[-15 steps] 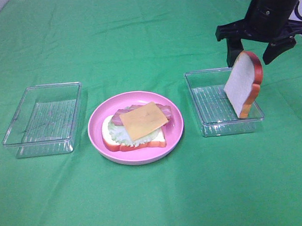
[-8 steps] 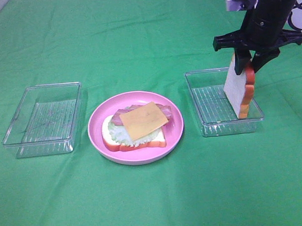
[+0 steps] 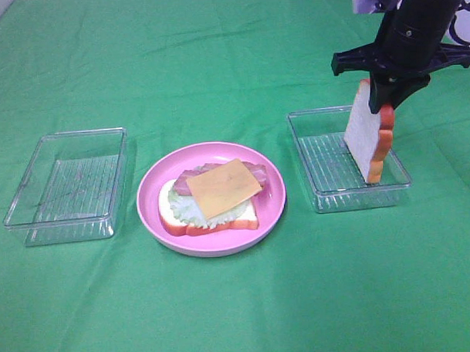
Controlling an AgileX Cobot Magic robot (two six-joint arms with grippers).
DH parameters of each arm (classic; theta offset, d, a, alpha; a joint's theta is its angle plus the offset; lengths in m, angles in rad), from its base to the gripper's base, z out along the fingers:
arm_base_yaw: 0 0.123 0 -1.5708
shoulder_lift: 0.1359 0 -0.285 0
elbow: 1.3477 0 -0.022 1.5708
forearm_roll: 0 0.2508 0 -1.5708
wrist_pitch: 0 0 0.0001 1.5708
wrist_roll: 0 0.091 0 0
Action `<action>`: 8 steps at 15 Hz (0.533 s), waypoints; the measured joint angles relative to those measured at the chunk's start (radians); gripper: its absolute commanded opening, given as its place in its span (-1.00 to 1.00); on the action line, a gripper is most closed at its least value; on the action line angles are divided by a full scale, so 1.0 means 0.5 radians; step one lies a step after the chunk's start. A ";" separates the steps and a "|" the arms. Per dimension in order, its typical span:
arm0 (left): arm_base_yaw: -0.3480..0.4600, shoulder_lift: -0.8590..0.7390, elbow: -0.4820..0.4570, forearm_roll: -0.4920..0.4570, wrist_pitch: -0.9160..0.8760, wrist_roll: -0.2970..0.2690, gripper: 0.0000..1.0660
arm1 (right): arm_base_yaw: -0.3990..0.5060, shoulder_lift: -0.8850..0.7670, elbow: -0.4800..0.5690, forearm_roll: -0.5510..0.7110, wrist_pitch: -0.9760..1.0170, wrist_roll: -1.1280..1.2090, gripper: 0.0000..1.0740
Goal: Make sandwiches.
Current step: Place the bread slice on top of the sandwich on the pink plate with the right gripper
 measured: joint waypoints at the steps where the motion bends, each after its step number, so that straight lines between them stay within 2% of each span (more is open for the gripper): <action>1: 0.000 0.000 0.000 0.000 0.000 0.000 0.17 | 0.000 -0.056 0.000 0.042 0.002 -0.010 -1.00; 3: 0.000 0.000 0.000 0.000 0.000 0.000 0.17 | 0.000 -0.154 0.000 0.132 0.004 -0.064 -1.00; 6: 0.000 0.000 0.000 0.000 0.000 0.000 0.17 | 0.000 -0.300 0.018 0.496 -0.032 -0.244 -1.00; 7: 0.000 0.000 0.000 0.000 0.000 0.000 0.17 | 0.000 -0.342 0.098 0.870 -0.104 -0.424 -1.00; 8: 0.000 0.000 0.000 0.000 0.000 0.000 0.17 | 0.000 -0.342 0.150 1.058 -0.130 -0.528 -1.00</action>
